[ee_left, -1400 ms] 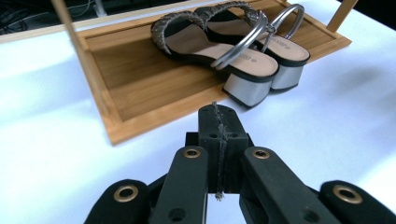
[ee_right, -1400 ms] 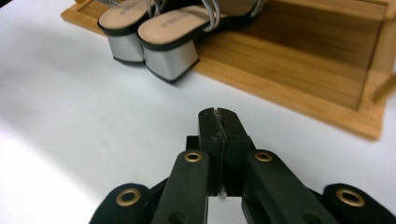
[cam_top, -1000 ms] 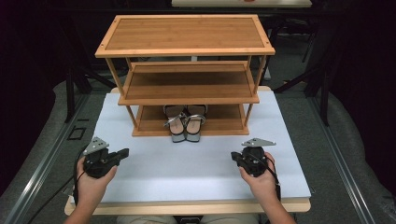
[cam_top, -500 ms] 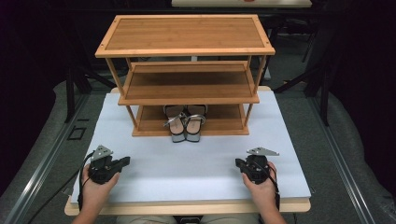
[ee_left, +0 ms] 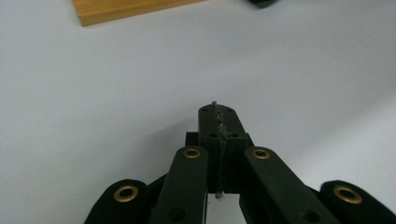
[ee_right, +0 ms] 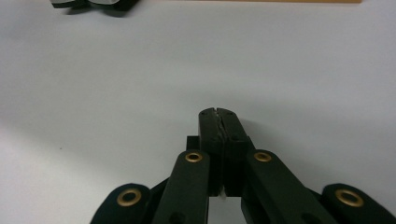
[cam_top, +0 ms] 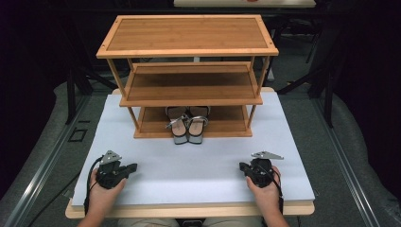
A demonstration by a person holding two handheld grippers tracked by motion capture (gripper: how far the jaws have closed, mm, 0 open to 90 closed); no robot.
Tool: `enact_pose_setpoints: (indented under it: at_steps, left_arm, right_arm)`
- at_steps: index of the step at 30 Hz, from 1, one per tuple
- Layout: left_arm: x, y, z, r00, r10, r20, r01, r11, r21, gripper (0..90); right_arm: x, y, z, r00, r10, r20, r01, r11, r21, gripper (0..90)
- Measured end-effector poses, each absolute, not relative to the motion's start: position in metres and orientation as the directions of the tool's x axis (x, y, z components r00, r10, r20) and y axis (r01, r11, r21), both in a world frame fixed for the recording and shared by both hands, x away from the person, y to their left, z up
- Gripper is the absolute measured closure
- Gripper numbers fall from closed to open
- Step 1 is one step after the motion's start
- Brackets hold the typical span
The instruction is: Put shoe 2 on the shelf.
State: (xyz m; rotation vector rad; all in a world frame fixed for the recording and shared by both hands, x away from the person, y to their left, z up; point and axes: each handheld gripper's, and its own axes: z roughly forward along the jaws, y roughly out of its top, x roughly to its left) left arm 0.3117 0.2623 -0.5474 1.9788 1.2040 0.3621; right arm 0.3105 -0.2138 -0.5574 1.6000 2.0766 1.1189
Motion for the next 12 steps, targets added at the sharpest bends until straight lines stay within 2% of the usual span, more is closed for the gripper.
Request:
enact_pose_setpoints:
  at_steps: [9,12]
  left_arm:
    - [0.3114,0.2602,-0.5471,0.523,0.84,-0.143,0.62,-0.26,0.741,90.0]
    - [0.3121,0.262,-0.5469,0.516,0.844,-0.149,0.621,-0.248,0.744,88.2]
  right_arm:
    - [0.3091,-0.2093,-0.5571,-0.365,0.905,0.218,0.682,0.1,0.725,89.4]
    - [0.309,-0.2099,-0.5569,-0.363,0.905,0.221,0.677,0.093,0.73,83.5]
